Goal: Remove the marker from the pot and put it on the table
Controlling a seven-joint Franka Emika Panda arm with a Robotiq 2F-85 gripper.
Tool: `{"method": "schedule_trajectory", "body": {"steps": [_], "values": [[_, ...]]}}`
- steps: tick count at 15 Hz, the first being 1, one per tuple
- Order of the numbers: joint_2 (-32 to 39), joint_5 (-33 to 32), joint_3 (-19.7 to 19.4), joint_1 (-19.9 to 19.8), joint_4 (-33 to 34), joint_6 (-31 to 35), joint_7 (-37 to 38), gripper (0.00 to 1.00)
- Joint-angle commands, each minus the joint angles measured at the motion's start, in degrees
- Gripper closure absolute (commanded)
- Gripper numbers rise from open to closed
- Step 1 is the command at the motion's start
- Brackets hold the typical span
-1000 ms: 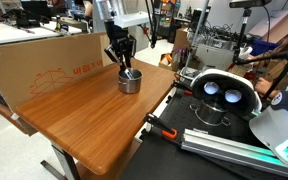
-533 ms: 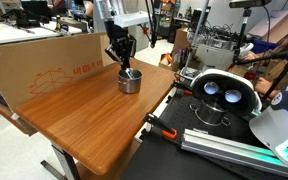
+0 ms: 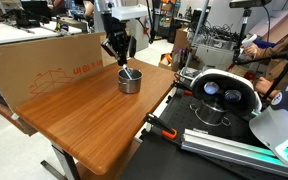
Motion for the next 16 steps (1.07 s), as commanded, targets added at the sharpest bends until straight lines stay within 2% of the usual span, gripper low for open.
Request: {"method": "schedule_trajectory", "body": {"steps": [1,6,10,12,16], "values": [[-3.9,0.3,0.5,0.5,-3.3,-0.3,-1.5,0.95],[-15.9,0.0,-0.3,-1.7,-10.3,-0.9,-7.5,0.95],[-24.9,0.7,-0.2,-2.7,-12.6,-4.7,-11.6,0.95],[-27.3,1.0,0.2,-2.5,-12.6,-7.5,-12.6,0.95],[-26.9,1.9,1.3,-1.8,-11.3,-11.5,-13.3,0.95]]}}
